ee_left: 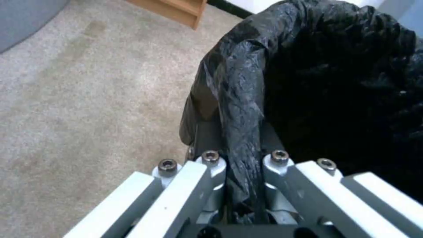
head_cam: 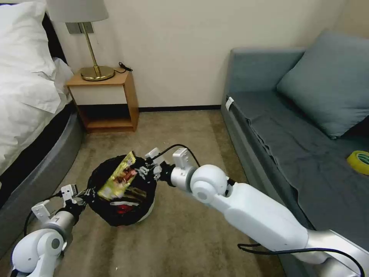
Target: Pick up the trash bin, then pick up the garbage on the floor and place it into the trash bin.
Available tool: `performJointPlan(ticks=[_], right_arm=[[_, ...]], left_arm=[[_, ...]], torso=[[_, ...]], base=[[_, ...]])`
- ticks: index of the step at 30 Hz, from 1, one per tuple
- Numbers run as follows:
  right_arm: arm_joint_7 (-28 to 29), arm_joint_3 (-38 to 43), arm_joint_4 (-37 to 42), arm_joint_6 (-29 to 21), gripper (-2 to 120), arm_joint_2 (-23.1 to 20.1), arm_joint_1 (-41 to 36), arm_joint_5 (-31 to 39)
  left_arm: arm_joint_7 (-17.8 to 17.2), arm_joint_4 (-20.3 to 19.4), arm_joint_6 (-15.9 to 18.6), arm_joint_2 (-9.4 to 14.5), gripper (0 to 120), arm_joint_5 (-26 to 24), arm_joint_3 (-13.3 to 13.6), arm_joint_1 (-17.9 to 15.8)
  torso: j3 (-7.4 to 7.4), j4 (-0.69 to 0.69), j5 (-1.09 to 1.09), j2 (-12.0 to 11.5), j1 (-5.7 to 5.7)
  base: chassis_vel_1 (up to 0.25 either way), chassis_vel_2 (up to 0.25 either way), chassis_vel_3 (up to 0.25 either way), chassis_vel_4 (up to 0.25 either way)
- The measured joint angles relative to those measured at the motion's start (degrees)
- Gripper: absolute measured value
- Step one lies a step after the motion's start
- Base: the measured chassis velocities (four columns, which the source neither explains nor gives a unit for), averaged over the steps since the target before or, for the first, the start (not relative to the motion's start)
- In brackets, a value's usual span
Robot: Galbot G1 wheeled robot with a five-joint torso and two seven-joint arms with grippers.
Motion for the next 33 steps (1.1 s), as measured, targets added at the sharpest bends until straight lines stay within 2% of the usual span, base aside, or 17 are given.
performJointPlan(ticks=[4,5,7,8,10,11,14,18,24,28,30,33], right_arm=[[0.1,-0.3,-0.1,-0.1,50,-0.1,-0.8,-0.9],[0.1,-0.3,-0.1,-0.1,50,-0.1,-0.8,-0.9],[0.3,-0.1,0.0,-0.1,56,-0.3,-1.2,-1.0],[0.9,0.4,0.4,-0.1,63,-0.5,-1.6,-1.1],[1.3,0.7,0.6,0.0,64,-0.6,-1.9,-1.2],[3.1,2.0,1.4,-0.2,73,-0.8,-2.9,-1.4],[4.0,3.5,2.1,-0.5,79,-1.4,-3.8,-3.2],[5.6,7.2,4.0,2.0,98,-4.1,-7.2,-13.3],[6.8,10.1,5.6,4.2,100,-5.4,-10.9,-19.7],[7.8,16.5,9.4,6.5,100,-6.6,-20.6,-27.4],[8.0,17.2,9.9,6.8,100,-6.8,-21.9,-28.5],[9.1,20.3,12.4,7.3,100,-6.8,-26.8,-34.1]], left_arm=[[0.1,0.2,-0.1,0.3,5,-0.8,-0.6,0.1],[0.1,0.2,-0.1,0.3,5,-0.8,-0.6,0.1],[0.2,0.2,-0.1,0.3,5,-0.9,-0.7,0.1],[0.2,0.3,-0.1,0.3,5,-1.0,-0.8,0.1],[0.2,0.3,-0.1,0.2,5,-1.1,-0.8,0.0],[0.2,0.3,-0.2,0.1,5,-1.1,-1.0,0.1],[0.1,0.3,-0.2,0.1,5,-1.3,-1.2,0.2],[-0.1,0.2,-0.2,0.0,5,-1.6,-2.0,0.2],[-0.1,0.0,-0.2,0.0,5,-1.7,-2.3,0.2],[-0.4,-0.2,-0.2,0.0,5,-1.7,-2.4,0.1],[-0.4,-0.2,-0.2,0.0,5,-1.7,-2.4,0.1],[-0.5,-0.2,-0.2,-0.1,5,-1.6,-2.5,0.2]], torso=[[0.0,0.0,0.01,0.0,0.0],[0.0,0.0,0.01,0.0,0.0],[0.0,0.0,0.01,0.0,0.0],[0.0,-0.01,0.01,0.0,0.0],[0.0,0.0,0.01,0.0,0.0],[0.0,0.0,0.01,0.0,0.0],[0.0,0.0,0.01,0.0,0.0],[0.0,-0.01,0.01,0.0,0.0],[0.0,-0.01,0.02,0.0,0.0],[-0.01,-0.01,0.02,0.0,0.0],[-0.01,-0.02,0.02,0.0,0.0],[-0.01,-0.01,0.01,0.0,0.0]], base=[[0.0,0.0,0.0,0.0],[0.0,0.0,0.0,0.0],[0.0,0.0,0.0,0.0],[0.0,0.0,0.0,0.0],[0.0,0.0,0.0,0.0],[0.0,0.0,0.0,0.0],[0.0,0.0,0.0,0.0],[0.0,0.0,0.0,0.0],[0.0,0.0,0.0,0.0],[0.0,0.0,0.0,0.0],[0.0,0.0,0.0,0.0],[0.0,0.0,0.0,0.0]])
